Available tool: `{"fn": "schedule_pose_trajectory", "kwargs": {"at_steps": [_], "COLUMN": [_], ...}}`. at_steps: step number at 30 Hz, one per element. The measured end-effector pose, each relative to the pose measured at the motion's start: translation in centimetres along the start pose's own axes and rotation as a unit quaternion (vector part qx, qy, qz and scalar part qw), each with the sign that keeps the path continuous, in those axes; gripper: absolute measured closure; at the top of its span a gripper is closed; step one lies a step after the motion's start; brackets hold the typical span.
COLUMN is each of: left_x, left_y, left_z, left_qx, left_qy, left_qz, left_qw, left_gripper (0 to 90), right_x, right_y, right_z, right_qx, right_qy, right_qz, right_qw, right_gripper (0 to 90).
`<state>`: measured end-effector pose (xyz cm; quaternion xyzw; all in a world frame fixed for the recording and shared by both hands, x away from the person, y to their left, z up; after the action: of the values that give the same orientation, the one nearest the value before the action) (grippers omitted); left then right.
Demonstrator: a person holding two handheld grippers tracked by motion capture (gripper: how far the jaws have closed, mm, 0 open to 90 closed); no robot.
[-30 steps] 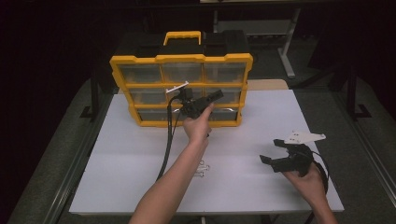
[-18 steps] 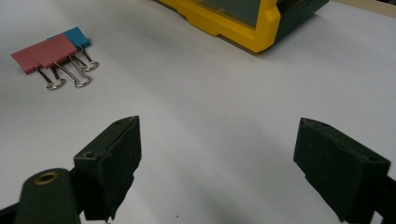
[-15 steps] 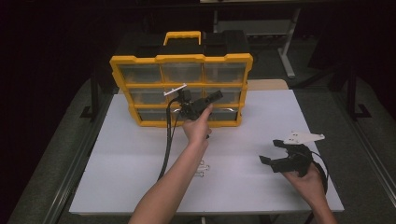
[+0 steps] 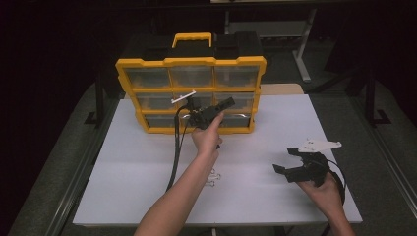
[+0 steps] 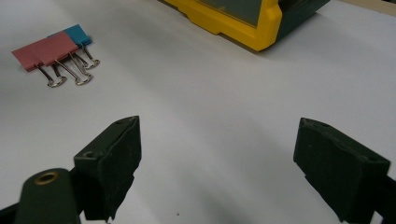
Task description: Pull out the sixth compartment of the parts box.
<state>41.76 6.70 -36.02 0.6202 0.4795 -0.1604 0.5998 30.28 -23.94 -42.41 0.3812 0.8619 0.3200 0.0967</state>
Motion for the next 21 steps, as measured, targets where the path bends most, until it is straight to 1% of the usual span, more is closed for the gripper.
{"fn": "schedule_pose_trajectory", "kwargs": {"at_steps": [4,5,6,10,14,15,17,18,20,21], "left_x": [-0.2,-0.3,-0.4,-0.6,-0.7,-0.8,-1.0,-1.0,-1.0,-1.1], "left_y": [-0.3,-0.5,-0.6,-1.0,-1.3,-1.4,-1.6,-1.6,-1.8,-2.0], "left_z": [-0.3,-0.4,-0.5,-0.9,-1.1,-1.2,-1.2,-1.2,-1.3,-1.4], "left_qx": [0.004,0.007,0.006,0.009,0.009,0.011,0.008,0.009,0.010,0.011], "left_qy": [-0.003,-0.003,-0.005,-0.009,-0.010,-0.013,-0.015,-0.020,-0.017,-0.021], "left_qz": [0.003,0.007,0.006,0.011,0.012,0.012,0.009,0.011,0.011,0.017], "left_qw": [1.0000,0.9999,1.0000,0.9999,0.9998,0.9998,0.9998,0.9997,0.9997,0.9996], "left_gripper": [76.2,76.2,76.2,76.2,76.0,76.0,75.6,75.6,75.6,75.7], "right_x": [0.0,0.0,0.0,0.1,0.1,0.1,0.1,0.0,0.0,0.0], "right_y": [0.0,0.0,0.0,0.0,0.0,0.0,0.0,0.0,0.0,-0.1], "right_z": [0.0,0.0,0.0,0.1,0.1,0.1,0.1,0.1,0.1,0.2], "right_qx": [0.000,0.000,0.000,0.001,0.002,0.002,0.002,0.002,0.002,0.007], "right_qy": [-0.001,0.000,-0.001,0.000,0.001,0.000,0.000,0.000,0.000,-0.002], "right_qz": [0.000,0.000,0.000,-0.001,-0.001,-0.002,0.001,0.001,0.000,0.000], "right_qw": [1.0000,1.0000,1.0000,1.0000,1.0000,1.0000,1.0000,1.0000,1.0000,1.0000], "right_gripper": [14.0,14.0,14.0,14.0,14.0,14.0,14.0,14.0,14.0,14.0]}}
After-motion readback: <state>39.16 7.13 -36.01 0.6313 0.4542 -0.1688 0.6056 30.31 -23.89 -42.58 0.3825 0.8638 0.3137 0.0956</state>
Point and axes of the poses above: each handheld gripper's, and its own axes: z roughly forward along the jaws, y roughly out of its top, x roughly to its left, the point moved 2 cm from there along z, roughly forward along the jaws, and after that the axes turned 15 degrees about x, right-handed, at the moved point
